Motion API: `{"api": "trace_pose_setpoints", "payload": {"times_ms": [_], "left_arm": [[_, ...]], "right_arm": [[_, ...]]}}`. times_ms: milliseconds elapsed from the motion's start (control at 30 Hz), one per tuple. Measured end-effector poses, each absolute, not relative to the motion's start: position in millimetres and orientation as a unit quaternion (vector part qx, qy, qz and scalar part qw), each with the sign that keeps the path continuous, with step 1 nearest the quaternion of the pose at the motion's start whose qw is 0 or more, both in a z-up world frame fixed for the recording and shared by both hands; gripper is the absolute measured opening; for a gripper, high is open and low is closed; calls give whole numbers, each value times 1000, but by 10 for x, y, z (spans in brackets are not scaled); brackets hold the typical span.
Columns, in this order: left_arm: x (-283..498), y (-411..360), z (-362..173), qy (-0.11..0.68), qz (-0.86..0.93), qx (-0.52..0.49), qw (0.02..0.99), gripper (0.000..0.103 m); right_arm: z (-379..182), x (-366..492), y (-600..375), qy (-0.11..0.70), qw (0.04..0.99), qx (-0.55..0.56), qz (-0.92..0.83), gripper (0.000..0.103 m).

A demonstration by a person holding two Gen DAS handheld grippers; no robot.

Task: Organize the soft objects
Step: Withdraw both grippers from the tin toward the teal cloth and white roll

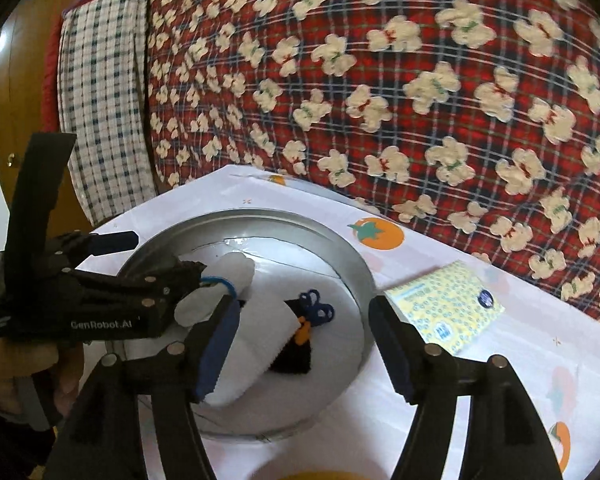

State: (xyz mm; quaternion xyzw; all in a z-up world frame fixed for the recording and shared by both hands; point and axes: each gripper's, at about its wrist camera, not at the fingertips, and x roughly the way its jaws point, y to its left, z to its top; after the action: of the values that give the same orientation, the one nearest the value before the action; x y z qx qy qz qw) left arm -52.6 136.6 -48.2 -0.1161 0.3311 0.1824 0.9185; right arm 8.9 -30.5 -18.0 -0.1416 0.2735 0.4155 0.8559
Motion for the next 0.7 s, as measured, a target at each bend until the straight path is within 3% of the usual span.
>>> {"api": "trace_pose_setpoints", "payload": {"times_ms": [700], "left_arm": [[113,73,-336,343,53,-65,935,100]], "right_arm": [[-345,430,-1725,279,906,-50,316,69]]}}
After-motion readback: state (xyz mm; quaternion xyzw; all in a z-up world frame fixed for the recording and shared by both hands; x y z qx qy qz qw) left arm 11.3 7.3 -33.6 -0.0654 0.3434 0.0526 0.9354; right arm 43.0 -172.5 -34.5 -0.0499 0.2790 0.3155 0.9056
